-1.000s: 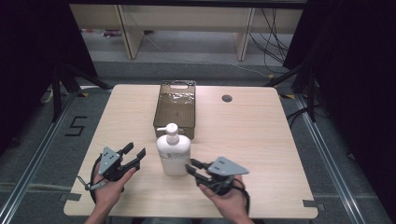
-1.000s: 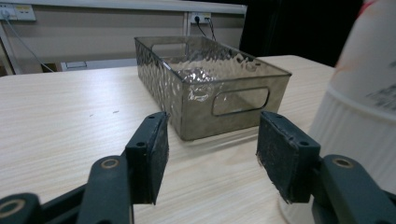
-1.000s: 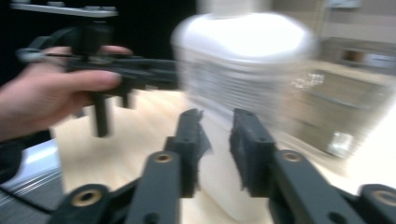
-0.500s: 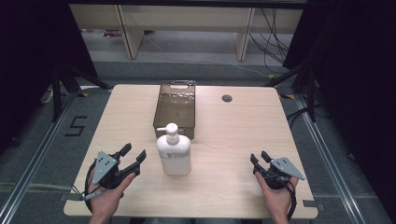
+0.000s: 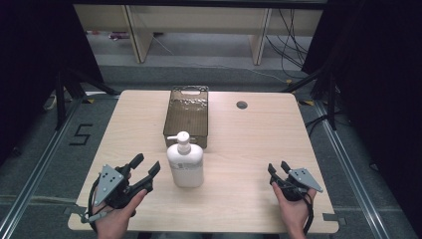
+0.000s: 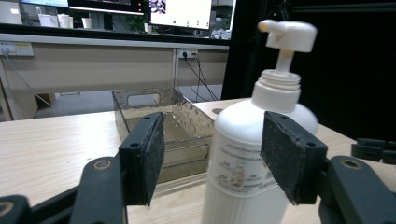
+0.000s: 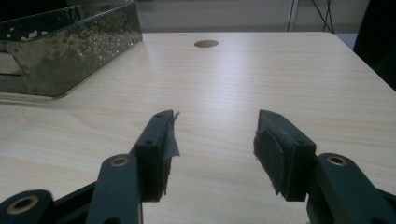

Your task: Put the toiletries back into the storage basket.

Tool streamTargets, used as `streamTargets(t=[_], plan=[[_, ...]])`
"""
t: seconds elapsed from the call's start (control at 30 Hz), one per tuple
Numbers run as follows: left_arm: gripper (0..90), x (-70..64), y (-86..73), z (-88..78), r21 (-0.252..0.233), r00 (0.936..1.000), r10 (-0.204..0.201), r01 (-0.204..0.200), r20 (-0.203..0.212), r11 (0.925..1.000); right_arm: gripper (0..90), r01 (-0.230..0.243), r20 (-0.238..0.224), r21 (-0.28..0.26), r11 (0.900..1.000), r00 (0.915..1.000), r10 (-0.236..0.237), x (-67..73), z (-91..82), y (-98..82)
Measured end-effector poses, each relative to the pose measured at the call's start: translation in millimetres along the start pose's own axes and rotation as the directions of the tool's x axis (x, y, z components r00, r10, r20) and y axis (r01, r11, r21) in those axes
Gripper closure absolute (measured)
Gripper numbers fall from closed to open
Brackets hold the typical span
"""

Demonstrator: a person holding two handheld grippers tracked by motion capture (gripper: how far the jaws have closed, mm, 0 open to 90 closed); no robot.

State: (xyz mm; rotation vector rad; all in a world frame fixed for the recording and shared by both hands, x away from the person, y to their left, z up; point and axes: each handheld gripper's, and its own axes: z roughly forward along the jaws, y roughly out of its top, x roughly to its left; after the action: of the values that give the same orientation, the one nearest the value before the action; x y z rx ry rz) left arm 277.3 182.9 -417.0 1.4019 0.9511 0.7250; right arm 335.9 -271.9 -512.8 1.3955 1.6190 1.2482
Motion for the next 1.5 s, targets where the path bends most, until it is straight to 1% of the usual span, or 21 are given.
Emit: streamTargets(t=[0.03,0.07,0.17,0.23,0.3,0.4,0.47,0.63,0.73,0.77,0.8,0.9,0.93,1.0,1.03,1.1,1.17,1.27,1.3,1.37,1.5], plan=[[38.8,0.0,0.0,0.0,0.0,1.0,0.0,0.0,0.0,1.0,48.1,0.0,0.0,0.0,1.0,1.0,0.0,0.0,0.0,0.0],[38.7,-2.0,1.2,0.0,-0.002,1.0,0.006,-0.006,0.001,1.0,48.1,0.049,0.009,0.002,0.999,0.9987,-0.049,-2.1,0.4,-0.1],[38.7,-9.2,6.0,2.2,-0.01,0.9994,0.033,-0.033,0.008,0.9994,48.3,0.044,0.016,0.004,0.999,0.9989,-0.044,-1.1,0.8,-0.1],[38.8,-13.7,8.7,5.1,-0.014,0.9995,0.032,-0.031,0.009,0.9994,48.4,0.042,0.006,0.004,0.999,0.9991,-0.042,-0.5,1.9,-0.2],[39.0,-18.8,10.4,8.5,-0.011,0.9996,0.028,-0.028,0.001,0.9996,48.5,0.055,0.02,0.004,0.998,0.9983,-0.055,-0.3,0.5,0.2],[39.1,-24.7,11.7,12.5,-0.01,0.9996,0.029,-0.029,0.0,0.9995,48.6,0.033,0.023,0.01,0.999,0.9992,-0.033,3.0,0.6,-0.5],[39.1,-33.9,12.7,19.4,-0.008,0.999,0.042,-0.043,-0.017,0.9991,48.7,0.07,0.025,0.002,0.998,0.9972,-0.07,1.0,2.4,-0.1],[39.1,-44.9,13.5,29.8,-0.002,0.9983,0.051,-0.051,-0.029,0.9987,48.7,0.072,0.021,0.008,0.997,0.9972,-0.072,1.4,2.4,0.1],[39.1,-51.7,13.7,38.1,0.003,0.9981,0.053,-0.053,-0.03,0.9986,48.7,0.05,0.004,0.008,0.999,0.9987,-0.05,1.8,2.4,0.2],[39.2,-53.3,14.3,40.8,0.003,0.9979,0.055,-0.055,-0.034,0.9985,48.7,0.02,0.003,0.015,1.0,0.9998,-0.02,3.7,1.9,-0.2],[39.3,-55.4,14.6,43.2,0.01,0.9983,0.045,-0.044,-0.036,0.999,48.7,0.021,0.004,0.014,1.0,0.9998,-0.021,3.6,2.1,-0.2],[40.0,-59.3,17.0,50.4,0.016,0.9982,0.046,-0.045,-0.04,0.9988,48.6,0.052,0.005,0.01,0.999,0.9986,-0.052,1.1,2.6,0.4],[40.3,-59.9,17.9,51.8,0.017,0.9978,0.051,-0.05,-0.042,0.9986,48.6,0.017,0.007,0.012,1.0,0.9998,-0.017,3.9,2.6,-0.2],[40.7,-61.4,20.4,55.4,0.011,0.9969,0.056,-0.055,-0.056,0.9984,48.6,0.007,0.007,0.026,1.0,0.9999,-0.007,4.5,1.9,0.2],[40.9,-61.8,21.6,57.0,0.009,0.9967,0.054,-0.054,-0.06,0.9985,48.6,0.012,0.01,0.034,0.999,0.9999,-0.012,4.2,1.5,0.5],[41.5,-62.6,23.3,59.6,0.005,0.9963,0.056,-0.056,-0.065,0.9984,48.5,0.042,-0.015,0.007,0.999,0.999,-0.042,0.5,4.2,0.1],[42.0,-64.2,24.8,62.6,0.009,0.9956,0.064,-0.064,-0.069,0.9979,48.5,0.009,-0.004,0.019,1.0,0.9999,-0.009,3.2,3.2,0.1],[42.7,-66.3,25.9,66.3,0.009,0.9949,0.07,-0.07,-0.073,0.9975,48.4,0.021,0.002,0.028,0.999,0.9998,-0.021,2.5,2.7,0.6],[43.0,-66.4,26.1,67.1,0.008,0.9948,0.071,-0.07,-0.074,0.9975,48.4,0.051,0.006,0.026,0.998,0.9987,-0.051,0.3,2.8,1.2],[43.5,-66.1,26.7,69.4,0.008,0.9945,0.073,-0.072,-0.075,0.9973,48.3,0.049,0.005,0.01,0.999,0.9988,-0.049,0.0,4.0,0.8],[46.1,-66.7,27.1,72.1,0.01,0.9943,0.073,-0.072,-0.078,0.9973,48.3,0.044,-0.012,0.014,0.999,0.999,-0.044,-0.4,4.4,0.9]])
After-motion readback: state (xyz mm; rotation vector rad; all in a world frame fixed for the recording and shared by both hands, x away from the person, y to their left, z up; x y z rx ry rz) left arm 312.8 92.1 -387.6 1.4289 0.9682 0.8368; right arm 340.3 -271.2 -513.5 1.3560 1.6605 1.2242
